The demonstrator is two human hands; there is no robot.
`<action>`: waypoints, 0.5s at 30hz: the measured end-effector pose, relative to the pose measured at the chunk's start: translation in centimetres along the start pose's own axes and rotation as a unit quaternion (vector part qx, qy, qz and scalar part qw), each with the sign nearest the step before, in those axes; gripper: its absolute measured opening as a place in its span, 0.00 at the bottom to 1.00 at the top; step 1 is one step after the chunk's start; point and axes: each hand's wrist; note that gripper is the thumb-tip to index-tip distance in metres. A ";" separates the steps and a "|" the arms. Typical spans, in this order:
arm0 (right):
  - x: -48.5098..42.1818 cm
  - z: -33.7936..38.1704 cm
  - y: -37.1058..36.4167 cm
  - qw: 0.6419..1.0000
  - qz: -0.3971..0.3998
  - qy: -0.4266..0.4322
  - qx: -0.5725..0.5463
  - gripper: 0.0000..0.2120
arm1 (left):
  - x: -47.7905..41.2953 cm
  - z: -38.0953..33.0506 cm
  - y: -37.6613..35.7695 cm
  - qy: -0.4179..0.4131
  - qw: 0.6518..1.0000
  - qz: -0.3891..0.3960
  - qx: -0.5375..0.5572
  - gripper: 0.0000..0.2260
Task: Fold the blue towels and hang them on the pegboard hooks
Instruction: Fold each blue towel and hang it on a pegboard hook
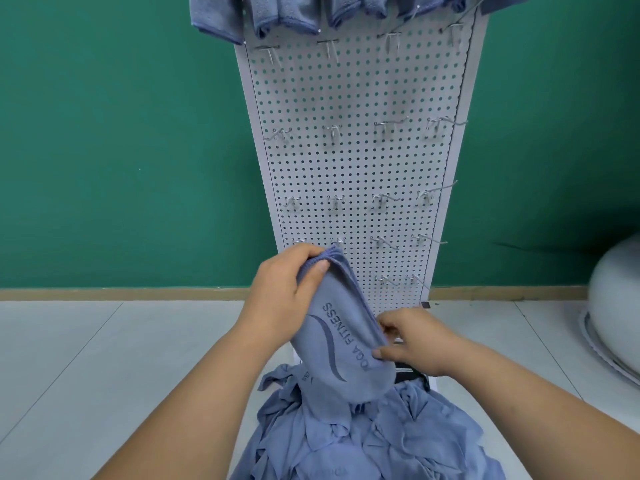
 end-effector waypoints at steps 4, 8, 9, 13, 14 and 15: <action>0.5 -2.3 0.3 0.990 0.074 -0.077 0.096 0.15 | 0.0 1.0 1.1 0.041 0.998 -0.033 0.032 0.05; 0.6 -3.1 0.3 0.976 0.077 -0.149 0.139 0.03 | 0.2 1.7 1.2 0.059 0.997 -0.019 0.036 0.05; 0.4 -2.9 0.3 0.977 0.074 -0.146 0.138 0.04 | 0.3 1.7 1.1 0.055 0.998 -0.005 0.029 0.05; 0.1 0.1 1.0 0.998 0.032 -0.052 -0.021 0.33 | 0.7 1.2 0.1 0.017 0.997 0.079 -0.008 0.04; 0.2 1.2 1.0 0.997 0.021 -0.018 -0.073 0.40 | 0.8 0.9 -0.2 0.005 0.995 0.097 -0.020 0.04; 0.2 2.4 1.0 0.993 0.008 0.016 -0.113 0.43 | 0.8 0.6 -0.5 -0.006 0.994 0.111 -0.024 0.03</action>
Point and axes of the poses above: each hand's wrist, its own x-axis away from the middle knuckle, its own y-axis out of the back of the hand, z = x × y, and after that the axes turned 6 degrees about -x, right-handed
